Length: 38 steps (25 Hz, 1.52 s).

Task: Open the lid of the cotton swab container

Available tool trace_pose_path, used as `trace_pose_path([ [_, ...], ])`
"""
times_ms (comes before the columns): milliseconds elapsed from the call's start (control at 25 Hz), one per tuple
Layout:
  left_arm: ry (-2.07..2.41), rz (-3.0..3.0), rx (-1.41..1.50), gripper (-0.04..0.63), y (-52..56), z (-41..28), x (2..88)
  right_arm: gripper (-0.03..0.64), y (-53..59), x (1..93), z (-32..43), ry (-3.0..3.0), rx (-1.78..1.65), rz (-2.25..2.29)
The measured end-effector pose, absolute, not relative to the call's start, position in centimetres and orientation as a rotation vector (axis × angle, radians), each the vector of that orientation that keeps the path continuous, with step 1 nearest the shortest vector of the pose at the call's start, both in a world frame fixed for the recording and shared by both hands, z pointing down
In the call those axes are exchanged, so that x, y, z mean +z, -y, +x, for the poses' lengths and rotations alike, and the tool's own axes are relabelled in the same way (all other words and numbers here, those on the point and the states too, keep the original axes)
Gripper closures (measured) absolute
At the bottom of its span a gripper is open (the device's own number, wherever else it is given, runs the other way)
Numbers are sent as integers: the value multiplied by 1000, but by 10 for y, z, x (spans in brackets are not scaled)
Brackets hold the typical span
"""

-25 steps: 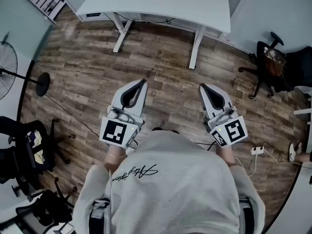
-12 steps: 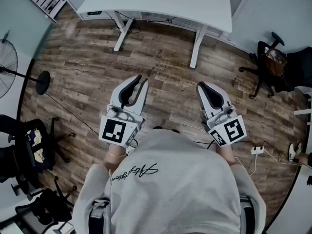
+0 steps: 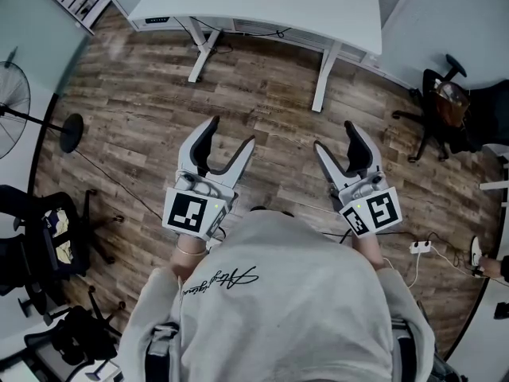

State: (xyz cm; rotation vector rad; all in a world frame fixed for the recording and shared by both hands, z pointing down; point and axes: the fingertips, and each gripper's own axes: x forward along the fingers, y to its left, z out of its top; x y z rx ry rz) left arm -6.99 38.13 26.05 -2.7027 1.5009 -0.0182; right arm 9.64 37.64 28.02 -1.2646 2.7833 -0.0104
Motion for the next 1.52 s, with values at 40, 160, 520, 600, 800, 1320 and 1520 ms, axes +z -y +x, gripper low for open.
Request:
trace_pose_path([
  [40, -1502, -2706, -18, 305, -381, -70, 261, 314, -376, 280, 96, -2778, -13, -1273],
  [160, -1504, -2712, 1, 259, -381, -70, 261, 284, -374, 282, 96, -2772, -19, -1280],
  [520, -1474, -2725, 4, 236, -381, -72, 263, 279, -374, 285, 83, -2795, -28, -1261],
  [600, -1480, -2728, 17, 236, -381, -78, 263, 279, -375, 286, 79, -2797, -31, -1266],
  [800, -1471, -2731, 1, 236, -382, -86, 267, 279, -376, 289, 75, -2790, -44, -1291],
  [1320, -1429, -2776, 0, 236, -381, -123, 278, 281, -379, 294, 39, -2772, -31, -1347],
  [1520, -1371, -2796, -54, 236, -380, -135, 286, 281, -382, 302, 31, -2748, -70, -1394],
])
